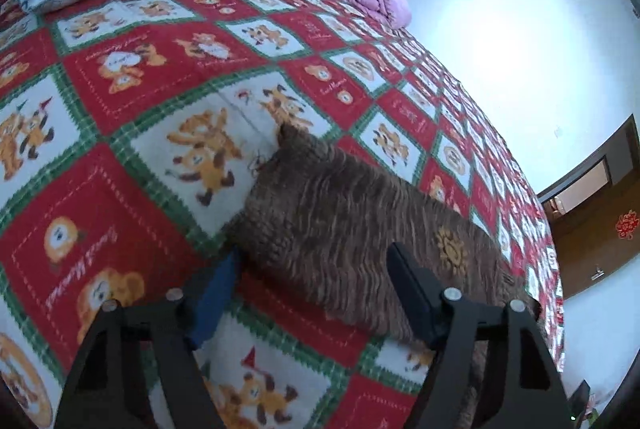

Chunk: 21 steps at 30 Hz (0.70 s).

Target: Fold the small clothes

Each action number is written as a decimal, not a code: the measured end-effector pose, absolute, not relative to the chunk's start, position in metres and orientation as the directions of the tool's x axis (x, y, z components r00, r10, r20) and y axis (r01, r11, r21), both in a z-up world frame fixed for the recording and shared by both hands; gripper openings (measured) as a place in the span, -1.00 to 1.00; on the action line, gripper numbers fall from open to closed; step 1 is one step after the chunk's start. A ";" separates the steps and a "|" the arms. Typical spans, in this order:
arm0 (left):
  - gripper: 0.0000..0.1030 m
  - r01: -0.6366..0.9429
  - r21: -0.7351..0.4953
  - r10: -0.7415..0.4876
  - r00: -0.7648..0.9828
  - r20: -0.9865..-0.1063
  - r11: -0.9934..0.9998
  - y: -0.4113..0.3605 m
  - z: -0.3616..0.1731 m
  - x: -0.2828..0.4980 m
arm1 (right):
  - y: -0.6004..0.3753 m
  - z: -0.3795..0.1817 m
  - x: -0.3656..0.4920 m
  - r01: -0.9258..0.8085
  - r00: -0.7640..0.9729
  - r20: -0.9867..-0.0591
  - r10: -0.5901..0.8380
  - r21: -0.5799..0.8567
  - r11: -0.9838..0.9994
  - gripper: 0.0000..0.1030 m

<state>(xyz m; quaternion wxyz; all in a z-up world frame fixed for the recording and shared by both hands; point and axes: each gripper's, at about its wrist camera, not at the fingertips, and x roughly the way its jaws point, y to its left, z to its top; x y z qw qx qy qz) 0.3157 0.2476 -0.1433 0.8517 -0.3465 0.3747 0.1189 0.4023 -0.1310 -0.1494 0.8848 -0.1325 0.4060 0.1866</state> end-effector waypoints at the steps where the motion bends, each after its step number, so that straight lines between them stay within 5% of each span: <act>1: 0.46 -0.463 -0.485 -0.043 0.689 -0.724 0.741 0.247 -0.143 0.318 | -0.131 -0.149 0.403 -0.437 0.601 -0.768 0.222 -0.084 0.895 0.44; 4: 0.11 -0.478 -0.442 0.005 0.683 -0.730 0.759 0.245 -0.143 0.325 | -0.132 -0.149 0.402 -0.436 0.603 -0.767 0.221 -0.085 0.896 0.45; 7: -0.81 -0.478 -0.430 -0.003 0.667 -0.745 0.766 0.248 -0.146 0.330 | -0.132 -0.149 0.402 -0.436 0.602 -0.767 0.222 -0.084 0.896 0.45; 21: -0.82 -0.438 -0.437 -0.004 0.703 -0.711 0.786 0.246 -0.104 0.335 | -0.146 -0.139 0.404 -0.426 0.590 -0.755 0.285 0.008 0.905 0.46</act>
